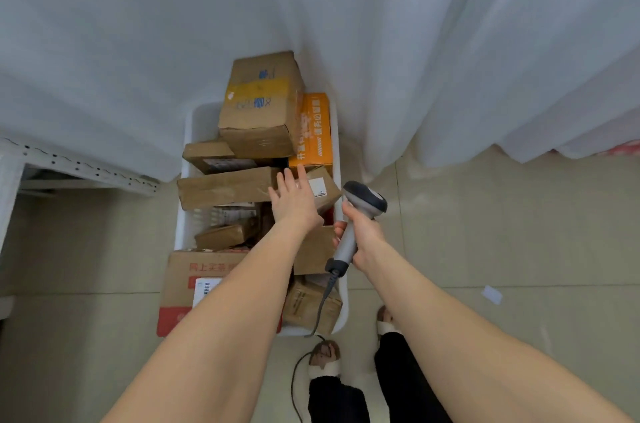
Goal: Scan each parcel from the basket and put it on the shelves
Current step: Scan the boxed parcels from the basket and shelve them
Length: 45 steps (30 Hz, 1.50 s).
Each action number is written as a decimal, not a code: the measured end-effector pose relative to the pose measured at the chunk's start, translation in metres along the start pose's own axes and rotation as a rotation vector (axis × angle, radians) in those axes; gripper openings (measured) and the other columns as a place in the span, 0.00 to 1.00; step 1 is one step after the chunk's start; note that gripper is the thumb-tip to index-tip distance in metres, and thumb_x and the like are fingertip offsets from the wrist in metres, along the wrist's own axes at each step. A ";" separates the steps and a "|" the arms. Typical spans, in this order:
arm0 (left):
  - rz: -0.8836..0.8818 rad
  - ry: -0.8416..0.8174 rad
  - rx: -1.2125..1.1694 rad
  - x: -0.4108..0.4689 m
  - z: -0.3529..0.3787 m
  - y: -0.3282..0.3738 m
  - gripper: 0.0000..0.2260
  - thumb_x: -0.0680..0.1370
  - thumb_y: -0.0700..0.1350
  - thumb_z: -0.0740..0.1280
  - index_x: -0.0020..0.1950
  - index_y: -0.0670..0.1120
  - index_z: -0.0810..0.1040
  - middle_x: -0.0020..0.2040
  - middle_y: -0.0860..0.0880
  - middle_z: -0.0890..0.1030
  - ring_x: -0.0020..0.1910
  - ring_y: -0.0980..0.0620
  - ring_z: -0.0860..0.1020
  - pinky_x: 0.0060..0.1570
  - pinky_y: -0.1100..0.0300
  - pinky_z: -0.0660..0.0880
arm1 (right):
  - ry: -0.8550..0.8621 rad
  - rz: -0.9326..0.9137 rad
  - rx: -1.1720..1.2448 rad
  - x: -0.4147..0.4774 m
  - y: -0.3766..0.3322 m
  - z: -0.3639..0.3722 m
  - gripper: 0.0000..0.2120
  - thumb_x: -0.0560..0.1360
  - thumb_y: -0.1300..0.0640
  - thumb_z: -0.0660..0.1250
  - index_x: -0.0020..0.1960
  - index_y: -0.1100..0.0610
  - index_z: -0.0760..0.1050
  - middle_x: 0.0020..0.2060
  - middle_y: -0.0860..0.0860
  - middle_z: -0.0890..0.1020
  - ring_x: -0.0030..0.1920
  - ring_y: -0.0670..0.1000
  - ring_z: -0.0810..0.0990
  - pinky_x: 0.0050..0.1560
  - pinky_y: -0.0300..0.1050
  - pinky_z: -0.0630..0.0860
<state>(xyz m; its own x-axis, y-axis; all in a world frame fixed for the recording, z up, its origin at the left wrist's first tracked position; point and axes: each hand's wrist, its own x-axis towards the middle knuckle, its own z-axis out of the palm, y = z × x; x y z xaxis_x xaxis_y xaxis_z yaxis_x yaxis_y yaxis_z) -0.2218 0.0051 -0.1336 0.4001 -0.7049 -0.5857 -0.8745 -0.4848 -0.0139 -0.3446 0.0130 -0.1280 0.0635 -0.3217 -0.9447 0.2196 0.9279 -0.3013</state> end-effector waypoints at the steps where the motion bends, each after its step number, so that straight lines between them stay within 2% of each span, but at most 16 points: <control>1: -0.010 0.000 0.012 0.006 0.004 0.003 0.54 0.69 0.55 0.75 0.78 0.45 0.37 0.79 0.41 0.45 0.78 0.41 0.44 0.74 0.42 0.47 | -0.008 -0.001 -0.011 0.006 -0.002 -0.001 0.11 0.75 0.53 0.72 0.49 0.60 0.77 0.33 0.54 0.80 0.33 0.50 0.78 0.41 0.45 0.79; 4: -0.056 -0.026 0.011 0.018 0.010 0.007 0.54 0.69 0.55 0.75 0.78 0.44 0.37 0.78 0.41 0.51 0.78 0.42 0.49 0.72 0.39 0.50 | -0.044 -0.001 -0.037 0.018 -0.007 -0.001 0.09 0.75 0.54 0.72 0.48 0.59 0.76 0.33 0.54 0.80 0.32 0.49 0.78 0.40 0.45 0.79; 6: -0.079 -0.009 0.024 0.022 0.014 0.006 0.52 0.70 0.53 0.75 0.78 0.43 0.40 0.76 0.42 0.57 0.76 0.42 0.56 0.71 0.39 0.55 | -0.070 0.005 -0.055 0.024 -0.007 0.000 0.10 0.75 0.54 0.72 0.48 0.59 0.76 0.33 0.53 0.80 0.32 0.49 0.78 0.39 0.45 0.79; 10: -0.042 0.056 0.027 0.027 0.013 -0.002 0.42 0.69 0.52 0.75 0.75 0.43 0.56 0.69 0.43 0.65 0.69 0.42 0.65 0.64 0.45 0.66 | -0.096 0.001 -0.090 0.028 -0.008 0.007 0.09 0.74 0.53 0.72 0.47 0.58 0.76 0.33 0.53 0.81 0.32 0.48 0.79 0.37 0.44 0.80; 13: -0.030 0.066 -0.037 0.022 0.002 -0.014 0.38 0.67 0.53 0.76 0.71 0.45 0.62 0.66 0.45 0.68 0.66 0.43 0.67 0.63 0.45 0.68 | -0.102 -0.010 -0.102 0.021 -0.009 0.013 0.09 0.74 0.53 0.73 0.47 0.57 0.76 0.32 0.52 0.81 0.32 0.48 0.79 0.38 0.44 0.80; 23: 0.020 0.074 -0.203 -0.040 -0.082 -0.064 0.39 0.65 0.57 0.76 0.70 0.46 0.62 0.66 0.46 0.67 0.66 0.44 0.67 0.61 0.44 0.71 | -0.078 -0.085 -0.054 -0.069 -0.019 0.036 0.08 0.75 0.56 0.72 0.48 0.58 0.75 0.33 0.53 0.80 0.32 0.49 0.77 0.39 0.44 0.77; 29: -0.147 0.082 -0.503 -0.099 -0.154 -0.102 0.42 0.62 0.59 0.72 0.71 0.45 0.62 0.65 0.45 0.67 0.63 0.43 0.68 0.59 0.45 0.73 | -0.103 -0.094 -0.029 -0.149 -0.022 0.049 0.09 0.74 0.56 0.72 0.50 0.60 0.78 0.29 0.51 0.81 0.30 0.47 0.77 0.34 0.40 0.77; 33: -0.211 0.092 -0.805 -0.145 -0.201 -0.131 0.41 0.60 0.60 0.64 0.70 0.46 0.66 0.64 0.44 0.70 0.60 0.43 0.73 0.58 0.49 0.74 | -0.131 -0.137 -0.042 -0.199 -0.024 0.057 0.22 0.72 0.56 0.76 0.62 0.62 0.75 0.27 0.51 0.82 0.29 0.47 0.80 0.36 0.41 0.80; 35: -0.188 0.100 -0.900 -0.168 -0.222 -0.144 0.36 0.61 0.59 0.63 0.67 0.46 0.70 0.62 0.44 0.73 0.57 0.44 0.74 0.51 0.54 0.73 | -0.128 -0.150 -0.055 -0.224 -0.029 0.059 0.27 0.70 0.55 0.77 0.65 0.61 0.73 0.30 0.52 0.84 0.31 0.49 0.83 0.41 0.46 0.82; 37: -0.147 0.108 -0.930 -0.191 -0.243 -0.154 0.28 0.62 0.59 0.62 0.59 0.47 0.75 0.56 0.45 0.76 0.50 0.48 0.75 0.42 0.58 0.69 | -0.114 -0.182 -0.052 -0.246 -0.035 0.059 0.30 0.68 0.54 0.78 0.67 0.58 0.71 0.40 0.56 0.85 0.39 0.54 0.86 0.49 0.53 0.83; 39: -0.112 0.126 -0.976 -0.212 -0.262 -0.161 0.17 0.66 0.56 0.65 0.50 0.48 0.79 0.50 0.47 0.78 0.42 0.53 0.74 0.36 0.61 0.67 | -0.087 -0.235 -0.056 -0.267 -0.043 0.057 0.35 0.67 0.54 0.79 0.70 0.55 0.69 0.50 0.57 0.84 0.46 0.59 0.85 0.52 0.60 0.81; 41: -0.118 0.134 -1.041 -0.235 -0.281 -0.166 0.06 0.71 0.51 0.67 0.42 0.51 0.80 0.43 0.49 0.79 0.36 0.54 0.74 0.33 0.63 0.68 | -0.062 -0.281 -0.115 -0.286 -0.049 0.053 0.37 0.66 0.52 0.79 0.71 0.54 0.67 0.55 0.57 0.82 0.50 0.60 0.83 0.54 0.62 0.79; 43: -0.136 0.138 -1.105 -0.259 -0.299 -0.171 0.05 0.71 0.49 0.68 0.37 0.51 0.80 0.37 0.50 0.79 0.33 0.53 0.74 0.32 0.63 0.69 | -0.072 -0.303 -0.170 -0.306 -0.054 0.048 0.33 0.67 0.51 0.78 0.69 0.53 0.69 0.54 0.56 0.81 0.51 0.60 0.81 0.51 0.60 0.80; 45: -0.152 0.153 -1.137 -0.284 -0.318 -0.175 0.03 0.71 0.50 0.69 0.39 0.51 0.79 0.37 0.50 0.79 0.34 0.51 0.76 0.34 0.62 0.71 | -0.132 -0.295 -0.207 -0.327 -0.056 0.040 0.25 0.69 0.53 0.76 0.64 0.54 0.73 0.48 0.56 0.82 0.46 0.59 0.81 0.42 0.55 0.80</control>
<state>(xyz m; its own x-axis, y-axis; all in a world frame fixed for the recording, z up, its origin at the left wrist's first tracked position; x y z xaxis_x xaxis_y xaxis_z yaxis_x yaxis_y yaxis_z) -0.0949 0.1259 0.2935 0.5768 -0.6173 -0.5350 -0.0942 -0.7008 0.7071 -0.3384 0.0582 0.2027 0.1545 -0.5898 -0.7926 0.0465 0.8057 -0.5905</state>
